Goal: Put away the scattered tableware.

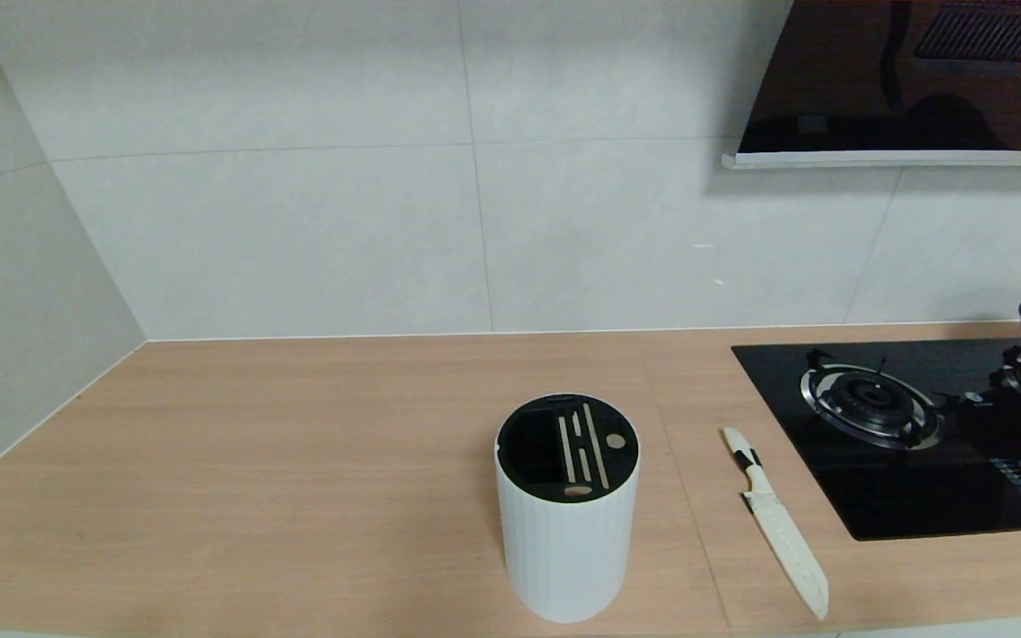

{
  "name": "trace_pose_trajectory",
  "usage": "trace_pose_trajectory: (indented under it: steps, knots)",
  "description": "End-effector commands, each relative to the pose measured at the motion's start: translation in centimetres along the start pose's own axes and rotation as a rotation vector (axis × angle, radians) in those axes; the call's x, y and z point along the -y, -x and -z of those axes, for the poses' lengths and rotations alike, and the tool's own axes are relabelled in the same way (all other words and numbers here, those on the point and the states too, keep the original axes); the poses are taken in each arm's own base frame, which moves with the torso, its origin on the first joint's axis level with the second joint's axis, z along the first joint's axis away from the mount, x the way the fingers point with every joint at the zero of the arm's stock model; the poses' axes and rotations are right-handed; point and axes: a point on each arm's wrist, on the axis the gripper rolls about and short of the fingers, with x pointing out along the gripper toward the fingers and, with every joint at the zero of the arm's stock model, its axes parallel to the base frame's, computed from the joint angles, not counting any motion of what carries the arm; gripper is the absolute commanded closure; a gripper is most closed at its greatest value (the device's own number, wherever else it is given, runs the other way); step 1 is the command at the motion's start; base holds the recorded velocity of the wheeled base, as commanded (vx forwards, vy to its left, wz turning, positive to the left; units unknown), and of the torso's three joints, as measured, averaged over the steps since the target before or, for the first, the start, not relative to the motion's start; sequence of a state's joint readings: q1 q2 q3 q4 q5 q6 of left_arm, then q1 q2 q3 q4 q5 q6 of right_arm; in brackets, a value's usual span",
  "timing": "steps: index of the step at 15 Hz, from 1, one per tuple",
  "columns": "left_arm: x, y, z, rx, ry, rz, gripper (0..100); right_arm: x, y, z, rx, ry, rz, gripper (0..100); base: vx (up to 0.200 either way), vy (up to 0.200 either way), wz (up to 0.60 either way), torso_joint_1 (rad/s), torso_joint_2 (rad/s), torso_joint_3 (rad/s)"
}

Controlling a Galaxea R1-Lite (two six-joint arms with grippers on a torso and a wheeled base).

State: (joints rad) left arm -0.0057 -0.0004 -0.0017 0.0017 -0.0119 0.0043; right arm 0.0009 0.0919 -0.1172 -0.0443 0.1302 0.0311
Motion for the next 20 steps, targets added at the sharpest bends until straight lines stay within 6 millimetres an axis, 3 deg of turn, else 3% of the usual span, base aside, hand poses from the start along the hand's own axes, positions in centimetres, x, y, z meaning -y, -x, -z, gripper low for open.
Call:
trace_pose_trajectory:
  steps: [1, 4, 11, 14, 17, 20]
  knots:
    - [0.0, 0.0, 0.0, 0.000, 0.000, 0.001, 0, 0.2, -2.9, -3.4, -0.141, -0.020, -0.010, 0, 0.000, 0.000, 0.00, 0.000, 0.00, 0.000]
    - [0.0, 0.0, 0.0, 0.000, 0.000, 0.001, 0, 0.6, -8.5, -7.1, -0.296, -0.039, -0.054, 0, 0.000, 0.000, 0.00, 0.000, 0.00, 0.000]
    - [0.0, 0.0, 0.0, 0.000, 0.000, 0.001, 0, 0.1, -20.6, -8.3, -0.540, -0.051, -0.119, 0, 0.000, 0.000, 0.00, 0.000, 0.00, 0.000]
    - [0.0, 0.0, 0.0, 0.000, 0.001, 0.001, 0, -1.2, -23.8, -6.0, -0.621, -0.038, -0.171, 0, 0.000, 0.000, 0.00, 0.000, 0.00, 0.000]
    - [0.0, 0.0, 0.0, 0.000, 0.000, 0.001, 0, -1.9, -25.9, -2.1, -0.708, -0.003, -0.136, 0, 0.000, 0.000, 0.00, 0.000, 0.00, 0.000]
    - [0.0, 0.0, 0.0, 0.000, 0.000, 0.001, 0, -2.1, -27.0, 0.4, -0.742, -0.001, -0.136, 0, 0.000, 0.000, 0.00, 0.000, 0.00, 0.000]
